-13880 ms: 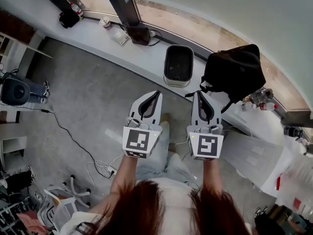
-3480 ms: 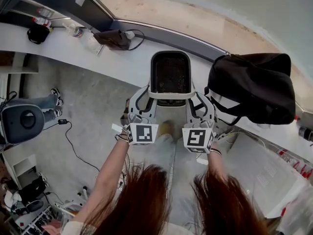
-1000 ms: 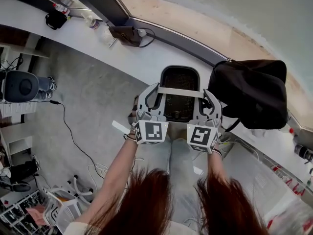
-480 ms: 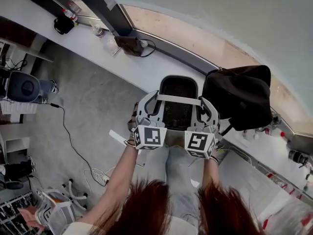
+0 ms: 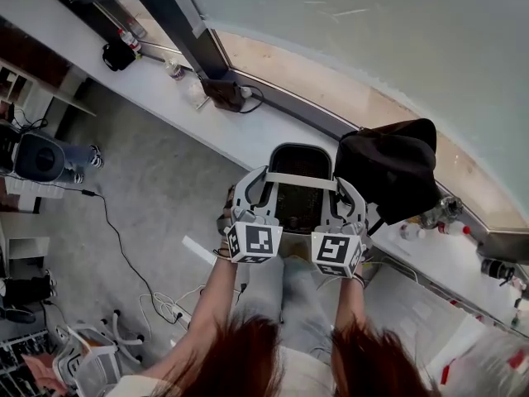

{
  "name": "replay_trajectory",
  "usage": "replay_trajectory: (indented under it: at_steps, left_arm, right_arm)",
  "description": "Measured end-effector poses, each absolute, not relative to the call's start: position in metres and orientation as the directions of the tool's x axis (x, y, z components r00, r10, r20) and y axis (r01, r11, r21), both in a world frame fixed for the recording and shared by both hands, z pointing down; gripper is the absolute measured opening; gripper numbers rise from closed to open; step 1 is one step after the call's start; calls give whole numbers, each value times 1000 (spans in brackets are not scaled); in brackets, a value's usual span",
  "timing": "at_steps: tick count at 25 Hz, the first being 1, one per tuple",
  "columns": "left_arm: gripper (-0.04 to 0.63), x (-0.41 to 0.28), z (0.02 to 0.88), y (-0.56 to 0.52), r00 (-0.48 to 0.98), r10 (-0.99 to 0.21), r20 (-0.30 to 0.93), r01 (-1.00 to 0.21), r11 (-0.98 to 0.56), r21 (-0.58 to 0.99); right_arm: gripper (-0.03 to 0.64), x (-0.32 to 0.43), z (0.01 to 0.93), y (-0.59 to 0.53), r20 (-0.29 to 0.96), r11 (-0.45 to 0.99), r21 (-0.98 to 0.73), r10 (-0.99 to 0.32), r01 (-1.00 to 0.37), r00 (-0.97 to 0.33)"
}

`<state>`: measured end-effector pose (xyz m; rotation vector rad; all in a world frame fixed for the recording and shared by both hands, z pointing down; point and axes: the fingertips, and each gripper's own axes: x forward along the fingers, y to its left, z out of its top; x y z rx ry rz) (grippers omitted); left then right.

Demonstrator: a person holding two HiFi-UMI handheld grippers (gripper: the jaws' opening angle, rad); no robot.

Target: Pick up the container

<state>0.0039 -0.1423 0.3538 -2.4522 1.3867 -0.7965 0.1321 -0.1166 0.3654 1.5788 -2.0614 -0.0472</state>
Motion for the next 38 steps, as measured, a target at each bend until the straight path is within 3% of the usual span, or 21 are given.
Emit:
replay_trajectory:
  at_steps: [8,24,38]
  left_arm:
    - [84,12,310,-126,404,-857,320,-752,-510,-418]
    - [84,26,217,-122,420,-883,210,-764,-468,-444]
    - [84,3,140,-85,427,-899,91,-787,-420,-452]
  right_arm:
    - [81,141,319,-100,366,293,293,-914,-910,-176]
    - [81,154,223,-94,273,293,361,-941,-885,-200]
    - [78,128,146,-55,127,231,381,-972,-895,-197]
